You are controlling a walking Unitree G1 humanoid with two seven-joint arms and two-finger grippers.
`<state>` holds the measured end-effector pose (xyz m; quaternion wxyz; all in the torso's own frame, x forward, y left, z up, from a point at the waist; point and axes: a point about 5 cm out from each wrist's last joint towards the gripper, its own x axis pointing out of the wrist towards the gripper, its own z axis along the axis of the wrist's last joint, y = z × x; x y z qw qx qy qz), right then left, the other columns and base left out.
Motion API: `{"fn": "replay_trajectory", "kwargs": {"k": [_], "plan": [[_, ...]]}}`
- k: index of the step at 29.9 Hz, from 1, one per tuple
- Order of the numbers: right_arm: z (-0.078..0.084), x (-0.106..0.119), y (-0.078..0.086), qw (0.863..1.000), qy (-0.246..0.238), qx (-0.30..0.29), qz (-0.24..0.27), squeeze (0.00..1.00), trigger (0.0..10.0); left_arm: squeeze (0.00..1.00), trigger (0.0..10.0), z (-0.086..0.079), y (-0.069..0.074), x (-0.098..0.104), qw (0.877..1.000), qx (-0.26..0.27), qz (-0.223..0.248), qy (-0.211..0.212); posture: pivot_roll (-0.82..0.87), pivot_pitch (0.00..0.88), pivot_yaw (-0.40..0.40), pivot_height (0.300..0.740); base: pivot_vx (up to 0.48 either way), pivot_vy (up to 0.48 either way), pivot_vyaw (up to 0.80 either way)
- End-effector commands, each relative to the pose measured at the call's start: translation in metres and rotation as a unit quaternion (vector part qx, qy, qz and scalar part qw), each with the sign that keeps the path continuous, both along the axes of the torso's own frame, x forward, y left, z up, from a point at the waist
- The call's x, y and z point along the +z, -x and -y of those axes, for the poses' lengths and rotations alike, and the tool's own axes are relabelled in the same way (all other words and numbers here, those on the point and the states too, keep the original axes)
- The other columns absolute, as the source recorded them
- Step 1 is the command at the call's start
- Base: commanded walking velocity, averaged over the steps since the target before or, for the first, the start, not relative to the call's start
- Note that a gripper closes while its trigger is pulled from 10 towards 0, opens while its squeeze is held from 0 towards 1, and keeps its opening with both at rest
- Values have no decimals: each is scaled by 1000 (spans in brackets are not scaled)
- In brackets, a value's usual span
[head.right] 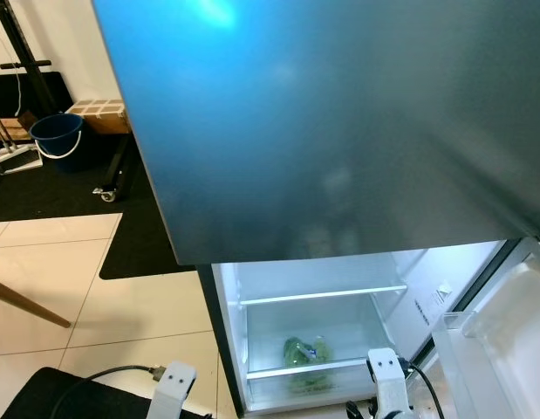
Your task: Restocking fridge
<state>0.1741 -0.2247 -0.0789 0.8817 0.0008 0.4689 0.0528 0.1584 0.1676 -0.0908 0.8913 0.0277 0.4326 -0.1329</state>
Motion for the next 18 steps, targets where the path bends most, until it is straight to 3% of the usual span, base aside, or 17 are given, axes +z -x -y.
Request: {"fn": "replay_trajectory", "kwargs": {"k": [1,5,18], "plan": [[-2,-6,11,1000,3,-21,-22,0,10000,0,10000,-14,15,-7,998,39,-42,-15,94,2,-22,740,0,0,0],[0,-14,28,997,21,-58,-50,0,10000,0,10000,-21,33,-14,993,65,-91,-39,88,0,-22,740,0,0,0],[15,-20,54,991,45,-98,-83,0,10000,0,10000,-20,33,-14,992,71,-95,-36,91,0,-34,740,0,0,0]]}}
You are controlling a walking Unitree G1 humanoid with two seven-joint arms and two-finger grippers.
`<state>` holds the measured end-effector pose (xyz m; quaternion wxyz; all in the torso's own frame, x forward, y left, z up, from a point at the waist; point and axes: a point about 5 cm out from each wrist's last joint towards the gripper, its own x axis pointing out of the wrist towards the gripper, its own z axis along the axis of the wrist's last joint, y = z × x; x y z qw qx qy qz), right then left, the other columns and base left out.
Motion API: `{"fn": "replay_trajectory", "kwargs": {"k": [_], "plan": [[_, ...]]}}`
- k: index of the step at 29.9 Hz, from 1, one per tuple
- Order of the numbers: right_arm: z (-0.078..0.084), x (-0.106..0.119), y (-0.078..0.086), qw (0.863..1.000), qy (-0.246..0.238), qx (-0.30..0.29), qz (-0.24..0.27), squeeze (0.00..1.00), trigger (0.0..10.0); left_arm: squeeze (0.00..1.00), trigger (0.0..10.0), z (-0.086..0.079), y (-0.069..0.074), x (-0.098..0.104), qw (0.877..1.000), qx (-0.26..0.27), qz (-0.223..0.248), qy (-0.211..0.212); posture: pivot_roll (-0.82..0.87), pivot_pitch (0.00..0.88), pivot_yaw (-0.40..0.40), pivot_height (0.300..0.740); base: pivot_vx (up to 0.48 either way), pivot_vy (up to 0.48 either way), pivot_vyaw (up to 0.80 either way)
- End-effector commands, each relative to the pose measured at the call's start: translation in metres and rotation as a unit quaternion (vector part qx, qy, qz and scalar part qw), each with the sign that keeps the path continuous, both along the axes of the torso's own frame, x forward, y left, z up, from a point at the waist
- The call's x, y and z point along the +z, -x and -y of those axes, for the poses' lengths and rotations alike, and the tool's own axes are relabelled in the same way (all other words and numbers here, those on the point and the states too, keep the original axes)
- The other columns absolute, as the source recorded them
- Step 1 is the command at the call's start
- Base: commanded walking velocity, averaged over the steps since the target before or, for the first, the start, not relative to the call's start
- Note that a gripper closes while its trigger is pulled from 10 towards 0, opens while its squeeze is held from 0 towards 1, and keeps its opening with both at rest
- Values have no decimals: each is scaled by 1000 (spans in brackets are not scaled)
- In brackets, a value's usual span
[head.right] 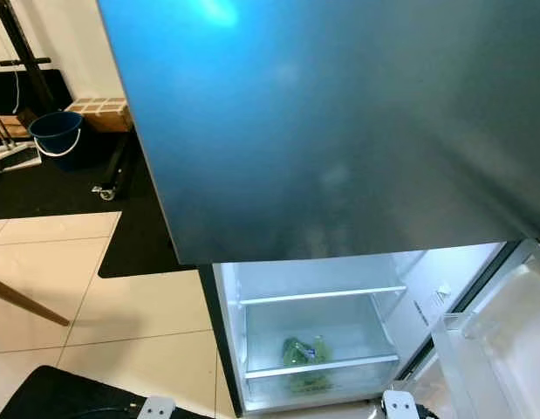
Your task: Restocking fridge
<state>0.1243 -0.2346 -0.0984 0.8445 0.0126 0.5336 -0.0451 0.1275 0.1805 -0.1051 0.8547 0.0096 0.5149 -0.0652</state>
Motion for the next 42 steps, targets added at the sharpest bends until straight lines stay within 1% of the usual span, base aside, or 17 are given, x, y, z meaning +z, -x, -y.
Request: {"fn": "replay_trajectory", "kwargs": {"k": [1,6,14,28,42], "plan": [[6,0,4,1000,7,-9,-9,0,10000,0,10000,-7,2,0,1000,4,-7,-11,88,0,-34,740,-247,0,0],[8,1,1,1000,11,-10,-5,0,10000,0,10000,-7,3,0,1000,2,-10,-14,87,0,-36,740,-254,0,0],[6,2,-1,1000,11,-4,-3,0,10000,0,10000,-6,1,0,1000,-2,-8,-15,88,0,-35,740,-276,0,0],[4,-1,7,1000,8,-3,-13,0,10000,0,10000,-7,5,-1,1000,-2,-14,-17,86,0,-33,740,-298,0,0],[5,-1,6,1000,6,-1,-13,0,10000,0,10000,-6,2,0,1000,-2,-8,-14,83,0,-36,740,-311,0,0]]}}
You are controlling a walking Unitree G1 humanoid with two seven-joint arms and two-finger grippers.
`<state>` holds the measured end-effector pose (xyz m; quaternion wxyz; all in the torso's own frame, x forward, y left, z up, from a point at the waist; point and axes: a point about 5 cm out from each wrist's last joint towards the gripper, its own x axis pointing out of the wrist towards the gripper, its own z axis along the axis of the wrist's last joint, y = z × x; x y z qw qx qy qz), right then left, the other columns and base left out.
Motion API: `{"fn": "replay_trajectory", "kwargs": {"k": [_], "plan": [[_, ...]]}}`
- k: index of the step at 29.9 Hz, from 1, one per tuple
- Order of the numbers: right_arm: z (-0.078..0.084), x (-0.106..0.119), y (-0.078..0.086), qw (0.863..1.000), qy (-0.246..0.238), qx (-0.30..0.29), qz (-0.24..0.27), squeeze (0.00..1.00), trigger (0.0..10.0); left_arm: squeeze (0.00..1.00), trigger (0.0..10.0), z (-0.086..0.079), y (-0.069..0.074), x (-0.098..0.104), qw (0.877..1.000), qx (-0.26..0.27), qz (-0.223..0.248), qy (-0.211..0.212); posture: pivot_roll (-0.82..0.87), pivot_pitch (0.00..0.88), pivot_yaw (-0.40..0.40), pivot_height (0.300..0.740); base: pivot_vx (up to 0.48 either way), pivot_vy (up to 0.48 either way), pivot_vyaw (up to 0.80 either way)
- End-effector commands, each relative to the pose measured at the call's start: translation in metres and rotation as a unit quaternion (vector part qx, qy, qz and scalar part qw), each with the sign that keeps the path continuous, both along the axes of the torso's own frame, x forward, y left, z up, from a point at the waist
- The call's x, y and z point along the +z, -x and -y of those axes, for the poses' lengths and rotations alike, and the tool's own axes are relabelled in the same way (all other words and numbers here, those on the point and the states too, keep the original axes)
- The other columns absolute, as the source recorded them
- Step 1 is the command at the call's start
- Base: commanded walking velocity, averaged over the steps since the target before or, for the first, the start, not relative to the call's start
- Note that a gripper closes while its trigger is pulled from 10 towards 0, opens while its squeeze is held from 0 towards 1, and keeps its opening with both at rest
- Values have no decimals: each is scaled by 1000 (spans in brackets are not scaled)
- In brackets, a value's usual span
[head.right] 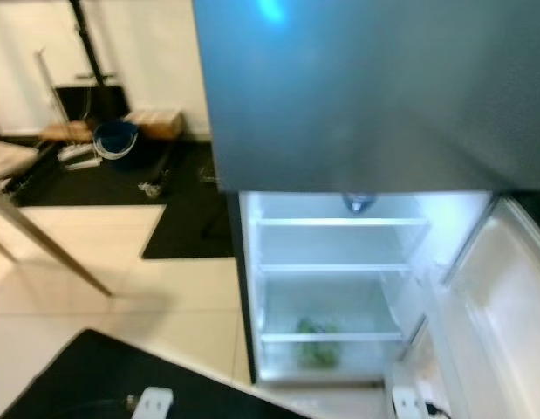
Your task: Restocking fridge
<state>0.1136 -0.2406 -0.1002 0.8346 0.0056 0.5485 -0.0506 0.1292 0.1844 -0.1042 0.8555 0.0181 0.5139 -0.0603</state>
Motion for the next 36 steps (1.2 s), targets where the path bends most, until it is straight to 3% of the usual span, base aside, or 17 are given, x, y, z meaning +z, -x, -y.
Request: {"fn": "replay_trajectory", "kwargs": {"k": [1,36], "plan": [[-2,1,-4,1000,-2,1,5,0,10000,0,10000,-2,3,-1,1000,-2,-10,-5,84,0,-36,740,-315,0,0],[-3,0,-3,1000,-6,0,2,0,10000,0,10000,1,4,-2,1000,-6,-11,2,84,0,-38,740,-313,0,0]]}}
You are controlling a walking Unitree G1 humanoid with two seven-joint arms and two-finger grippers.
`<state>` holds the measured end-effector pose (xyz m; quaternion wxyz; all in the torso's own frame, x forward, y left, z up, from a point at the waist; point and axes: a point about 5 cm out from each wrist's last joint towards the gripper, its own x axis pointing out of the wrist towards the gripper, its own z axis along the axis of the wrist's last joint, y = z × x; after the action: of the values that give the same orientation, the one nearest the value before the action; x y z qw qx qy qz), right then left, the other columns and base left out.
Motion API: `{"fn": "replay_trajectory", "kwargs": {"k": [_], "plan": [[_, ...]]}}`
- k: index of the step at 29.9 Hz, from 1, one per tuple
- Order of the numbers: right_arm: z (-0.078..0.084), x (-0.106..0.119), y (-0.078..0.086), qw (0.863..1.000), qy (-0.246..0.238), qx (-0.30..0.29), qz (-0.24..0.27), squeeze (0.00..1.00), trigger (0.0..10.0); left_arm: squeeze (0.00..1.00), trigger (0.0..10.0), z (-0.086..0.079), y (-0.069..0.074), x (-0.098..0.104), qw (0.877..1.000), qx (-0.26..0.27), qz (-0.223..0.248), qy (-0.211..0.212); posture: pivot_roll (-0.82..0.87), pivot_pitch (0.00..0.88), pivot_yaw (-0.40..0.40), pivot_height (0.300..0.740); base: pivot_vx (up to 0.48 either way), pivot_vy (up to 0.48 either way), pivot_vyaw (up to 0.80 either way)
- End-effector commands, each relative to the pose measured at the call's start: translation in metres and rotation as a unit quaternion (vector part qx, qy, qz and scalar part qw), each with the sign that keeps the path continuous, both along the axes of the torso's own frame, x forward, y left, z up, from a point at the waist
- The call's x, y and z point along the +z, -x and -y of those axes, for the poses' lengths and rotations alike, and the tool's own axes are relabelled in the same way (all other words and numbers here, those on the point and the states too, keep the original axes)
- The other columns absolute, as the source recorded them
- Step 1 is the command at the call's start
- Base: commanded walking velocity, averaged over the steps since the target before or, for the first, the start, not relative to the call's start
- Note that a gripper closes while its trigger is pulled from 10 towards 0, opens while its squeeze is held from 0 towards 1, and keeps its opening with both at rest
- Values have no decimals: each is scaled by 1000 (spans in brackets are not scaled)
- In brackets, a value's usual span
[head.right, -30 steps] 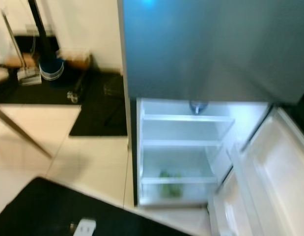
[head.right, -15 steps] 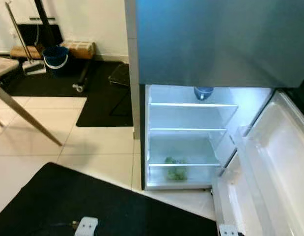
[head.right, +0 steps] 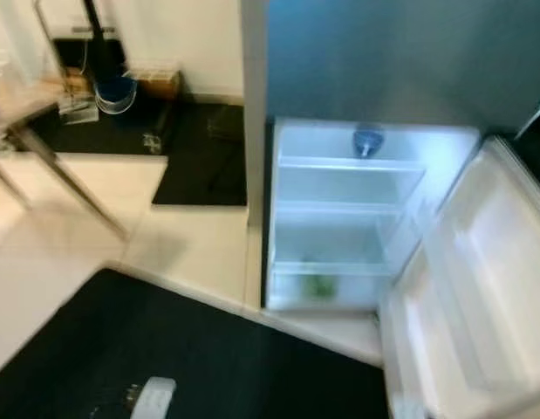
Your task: Restocking fridge
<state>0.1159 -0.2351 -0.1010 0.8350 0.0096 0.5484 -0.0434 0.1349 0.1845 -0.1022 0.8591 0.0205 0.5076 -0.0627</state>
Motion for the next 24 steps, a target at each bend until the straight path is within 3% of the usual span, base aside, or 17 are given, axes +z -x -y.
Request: {"fn": "replay_trajectory", "kwargs": {"k": [1,11,24], "plan": [[3,1,0,1000,1,-4,2,0,10000,0,10000,1,10,-3,1000,-3,-18,2,84,0,-38,740,-315,0,0],[3,1,0,1000,1,-4,2,0,10000,0,10000,0,9,-3,1000,-5,-17,3,85,0,-38,740,-300,0,0],[3,1,-1,1000,1,-4,3,0,10000,0,10000,1,4,-1,1000,-3,-1,22,84,0,-38,740,0,0,0]]}}
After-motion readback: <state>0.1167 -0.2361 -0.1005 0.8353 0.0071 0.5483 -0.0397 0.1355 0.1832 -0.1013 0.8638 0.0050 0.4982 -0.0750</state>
